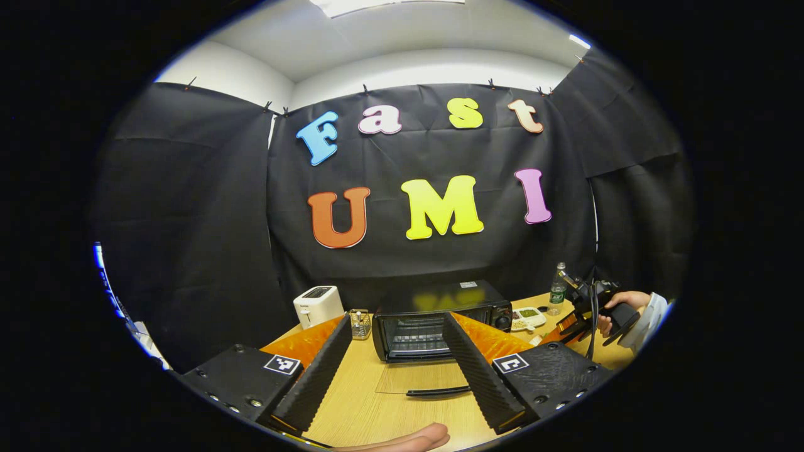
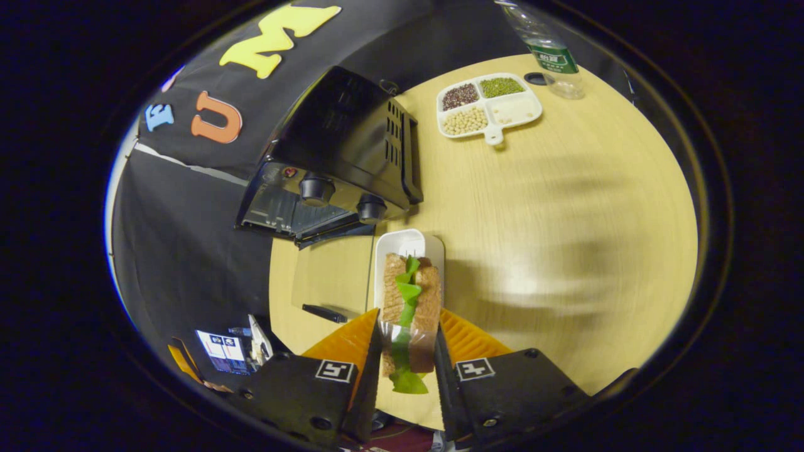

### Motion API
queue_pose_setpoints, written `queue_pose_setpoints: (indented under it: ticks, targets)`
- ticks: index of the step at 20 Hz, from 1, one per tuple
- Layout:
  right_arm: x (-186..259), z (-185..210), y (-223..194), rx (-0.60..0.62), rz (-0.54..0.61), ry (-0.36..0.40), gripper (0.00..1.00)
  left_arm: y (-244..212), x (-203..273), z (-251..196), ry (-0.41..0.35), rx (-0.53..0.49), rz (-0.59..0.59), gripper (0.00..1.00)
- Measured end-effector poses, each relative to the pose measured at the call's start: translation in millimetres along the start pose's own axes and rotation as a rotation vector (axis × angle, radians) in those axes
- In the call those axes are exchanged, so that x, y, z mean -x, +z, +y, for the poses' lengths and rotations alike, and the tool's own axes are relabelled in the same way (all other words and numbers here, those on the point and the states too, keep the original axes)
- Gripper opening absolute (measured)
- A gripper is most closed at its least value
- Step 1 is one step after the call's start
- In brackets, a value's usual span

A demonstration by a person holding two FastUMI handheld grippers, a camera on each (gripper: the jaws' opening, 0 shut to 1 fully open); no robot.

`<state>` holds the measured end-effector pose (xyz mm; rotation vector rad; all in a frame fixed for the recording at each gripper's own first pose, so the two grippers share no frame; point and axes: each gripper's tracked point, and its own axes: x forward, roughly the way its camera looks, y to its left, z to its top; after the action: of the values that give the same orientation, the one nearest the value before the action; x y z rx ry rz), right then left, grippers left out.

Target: Open the electric oven with the left hand, put the food in, and close the electric oven.

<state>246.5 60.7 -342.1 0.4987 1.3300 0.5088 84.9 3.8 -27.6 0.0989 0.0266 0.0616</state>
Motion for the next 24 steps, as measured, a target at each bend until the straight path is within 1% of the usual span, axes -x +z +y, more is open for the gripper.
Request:
queue_pose_setpoints:
  ticks: [4, 5, 6, 7, 9, 12, 16, 21, 24]
  targets:
    - [7.1, 4.8, -1.9, -0.024, -0.042, -0.006, 0.39, 1.4, 7.1, -2.2, -0.016, 0.017, -0.007, 0.95]
    - [11.7, 6.5, -0.8, -0.044, -0.070, -0.008, 0.39, -0.5, 7.2, -1.8, -0.021, 0.017, -0.008, 0.95]
    - [16.1, 8.8, -1.0, -0.063, -0.096, -0.008, 0.42, -1.3, 8.0, -3.0, -0.033, 0.020, -0.010, 0.95]
    - [21.6, 11.7, -3.0, -0.078, -0.119, -0.005, 0.39, -2.0, 9.8, -3.3, -0.039, 0.025, -0.009, 0.95]
    - [31.8, 22.3, -11.0, -0.084, -0.155, 0.013, 0.39, -3.3, 12.1, 2.7, -0.032, 0.037, -0.011, 0.95]
    - [47.3, 41.3, -22.9, -0.076, -0.209, 0.040, 0.39, -1.3, 18.2, 6.2, -0.044, 0.053, -0.024, 0.95]
    - [64.0, 67.2, -34.9, -0.064, -0.298, 0.042, 0.39, 1.4, 26.7, 11.8, -0.065, 0.059, -0.036, 0.95]
    - [56.1, 112.0, -45.3, -0.102, -0.390, 0.108, 0.39, 1.9, 36.6, 27.8, -0.068, 0.079, -0.031, 0.95]
    - [36.4, 139.0, -48.8, -0.138, -0.426, 0.168, 0.39, 8.8, 44.8, 39.3, -0.071, 0.091, -0.043, 0.95]
